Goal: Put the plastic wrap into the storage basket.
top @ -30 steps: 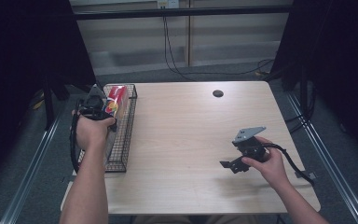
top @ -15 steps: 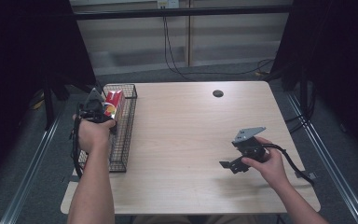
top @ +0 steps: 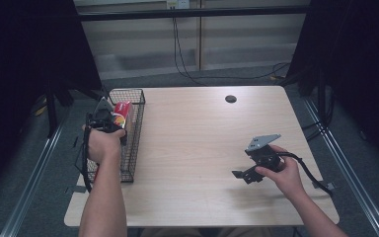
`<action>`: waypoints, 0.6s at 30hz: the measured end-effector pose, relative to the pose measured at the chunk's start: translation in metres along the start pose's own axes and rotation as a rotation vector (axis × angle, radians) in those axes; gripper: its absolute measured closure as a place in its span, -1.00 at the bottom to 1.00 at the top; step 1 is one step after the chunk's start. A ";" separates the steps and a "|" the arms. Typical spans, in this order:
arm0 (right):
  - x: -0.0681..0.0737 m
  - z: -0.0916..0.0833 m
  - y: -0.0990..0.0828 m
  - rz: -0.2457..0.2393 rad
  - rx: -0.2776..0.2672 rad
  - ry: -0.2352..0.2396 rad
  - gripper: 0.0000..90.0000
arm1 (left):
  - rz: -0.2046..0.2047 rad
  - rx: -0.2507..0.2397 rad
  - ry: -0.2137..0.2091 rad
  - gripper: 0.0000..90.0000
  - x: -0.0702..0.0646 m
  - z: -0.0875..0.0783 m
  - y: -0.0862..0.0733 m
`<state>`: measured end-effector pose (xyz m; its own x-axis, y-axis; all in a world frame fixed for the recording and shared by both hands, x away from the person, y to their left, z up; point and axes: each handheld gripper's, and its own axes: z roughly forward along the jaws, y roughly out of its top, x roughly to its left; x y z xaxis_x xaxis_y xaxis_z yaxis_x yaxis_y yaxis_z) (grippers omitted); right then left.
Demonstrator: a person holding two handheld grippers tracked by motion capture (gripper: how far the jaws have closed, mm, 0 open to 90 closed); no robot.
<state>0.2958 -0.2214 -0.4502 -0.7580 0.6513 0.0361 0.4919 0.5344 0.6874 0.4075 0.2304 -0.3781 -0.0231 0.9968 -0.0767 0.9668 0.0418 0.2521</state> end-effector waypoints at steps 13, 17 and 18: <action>0.000 0.000 0.000 0.001 -0.006 0.005 -0.88 | -0.012 0.024 -0.002 -0.09 -0.004 0.011 -0.001; 0.000 0.000 0.000 -0.005 0.000 -0.005 -0.88 | 0.007 0.033 0.005 -0.10 -0.005 0.015 -0.001; 0.000 0.000 0.000 -0.005 0.000 -0.005 -0.88 | 0.010 0.038 0.004 -0.10 -0.005 0.016 -0.001</action>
<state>0.2959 -0.2215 -0.4502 -0.7582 0.6514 0.0293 0.4884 0.5375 0.6875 0.4103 0.2238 -0.3932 -0.0140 0.9974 -0.0707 0.9760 0.0290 0.2158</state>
